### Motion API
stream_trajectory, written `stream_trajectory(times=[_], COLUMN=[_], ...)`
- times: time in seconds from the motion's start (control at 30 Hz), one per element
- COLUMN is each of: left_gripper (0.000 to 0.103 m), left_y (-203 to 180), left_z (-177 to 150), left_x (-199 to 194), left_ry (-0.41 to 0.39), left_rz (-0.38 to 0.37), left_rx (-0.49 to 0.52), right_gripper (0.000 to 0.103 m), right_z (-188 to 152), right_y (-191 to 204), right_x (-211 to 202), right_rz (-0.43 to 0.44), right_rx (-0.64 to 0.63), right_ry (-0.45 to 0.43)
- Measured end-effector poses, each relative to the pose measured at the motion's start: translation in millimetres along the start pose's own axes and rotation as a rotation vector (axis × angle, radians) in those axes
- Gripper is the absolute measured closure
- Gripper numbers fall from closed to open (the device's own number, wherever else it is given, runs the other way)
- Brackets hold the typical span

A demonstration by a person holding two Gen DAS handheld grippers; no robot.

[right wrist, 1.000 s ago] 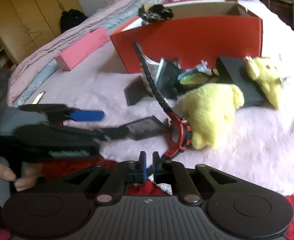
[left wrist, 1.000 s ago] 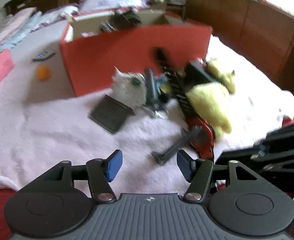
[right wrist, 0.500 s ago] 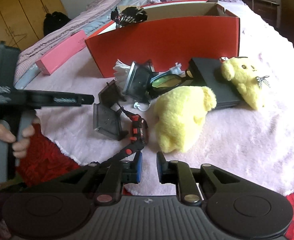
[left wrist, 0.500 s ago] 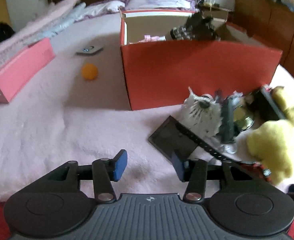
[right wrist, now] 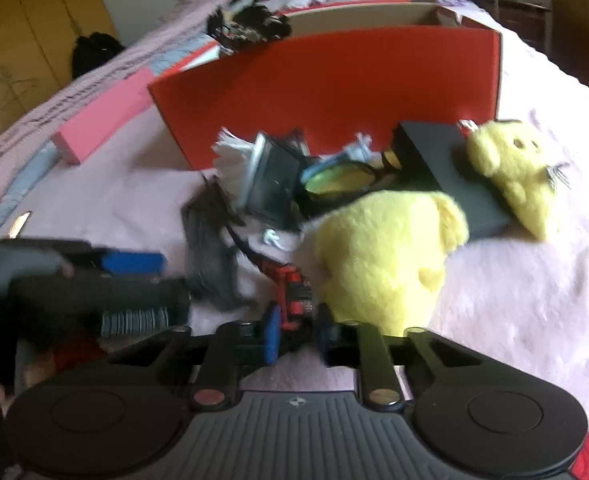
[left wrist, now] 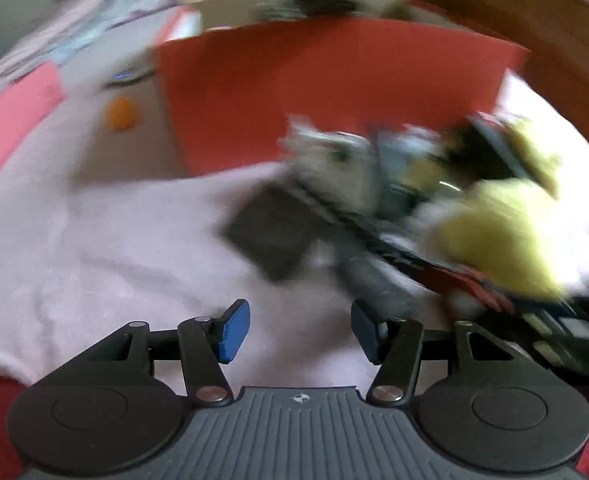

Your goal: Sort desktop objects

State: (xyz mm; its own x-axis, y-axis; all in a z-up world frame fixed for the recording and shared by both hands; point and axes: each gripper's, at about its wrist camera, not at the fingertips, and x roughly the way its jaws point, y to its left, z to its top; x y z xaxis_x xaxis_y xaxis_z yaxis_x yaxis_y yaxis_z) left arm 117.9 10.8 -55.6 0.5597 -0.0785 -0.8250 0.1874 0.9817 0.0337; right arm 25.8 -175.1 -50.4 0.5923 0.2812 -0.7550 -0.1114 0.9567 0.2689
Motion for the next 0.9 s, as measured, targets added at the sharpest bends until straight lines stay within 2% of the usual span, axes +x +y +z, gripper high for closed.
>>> stream_trajectory(times=[0.1,0.23,0.37,0.47,0.5,0.53,0.7,0.8,0.9], left_gripper=[0.047,0.044,0.042,0.042,0.042,0.041,0.039,0.039,0.04], left_y=[26.6,44.8,45.2,36.2,34.0,31.4,9.6,-13.1,-37.5], left_z=[8.7,7.4,-8.9,-22.9,-26.7,-30.4,-39.3,-40.0,-45.4], left_x=[-6.5,-21.2,-40.0,-53.1,-60.1,-66.3,-76.4,-70.8,-68.1], left_ry=[-0.038,-0.059,-0.056,-0.046,-0.047,-0.048,-0.051,0.009,0.035], left_rz=[0.055,0.038,-0.039,-0.086,-0.101,-0.116,-0.224,-0.304,-0.368], left_rx=[-0.073,-0.087,-0.08,-0.046,-0.029,-0.012,0.093,0.161,0.211], right_gripper=[0.084,0.084,0.083,0.076,0.066,0.063,0.063,0.063,0.063], right_z=[-3.1,-10.4,-12.6,-15.0,-15.6,-15.5,-14.9,-15.8,-15.7], right_y=[2.0,-1.1,9.9,22.8,23.7,21.7,11.4,4.7,-6.1], right_x=[1.2,-18.6,-27.7,-24.6,-25.5,-26.8,-31.8,-31.4,-32.7], right_rz=[-0.011,0.041,0.076,0.066,0.061,0.066,0.057,0.028,-0.044], right_rx=[0.003,0.056,-0.067,-0.176,-0.172,-0.153,-0.103,-0.086,-0.038], right_ry=[0.004,-0.053,-0.067,-0.038,-0.042,-0.05,-0.064,-0.069,-0.086])
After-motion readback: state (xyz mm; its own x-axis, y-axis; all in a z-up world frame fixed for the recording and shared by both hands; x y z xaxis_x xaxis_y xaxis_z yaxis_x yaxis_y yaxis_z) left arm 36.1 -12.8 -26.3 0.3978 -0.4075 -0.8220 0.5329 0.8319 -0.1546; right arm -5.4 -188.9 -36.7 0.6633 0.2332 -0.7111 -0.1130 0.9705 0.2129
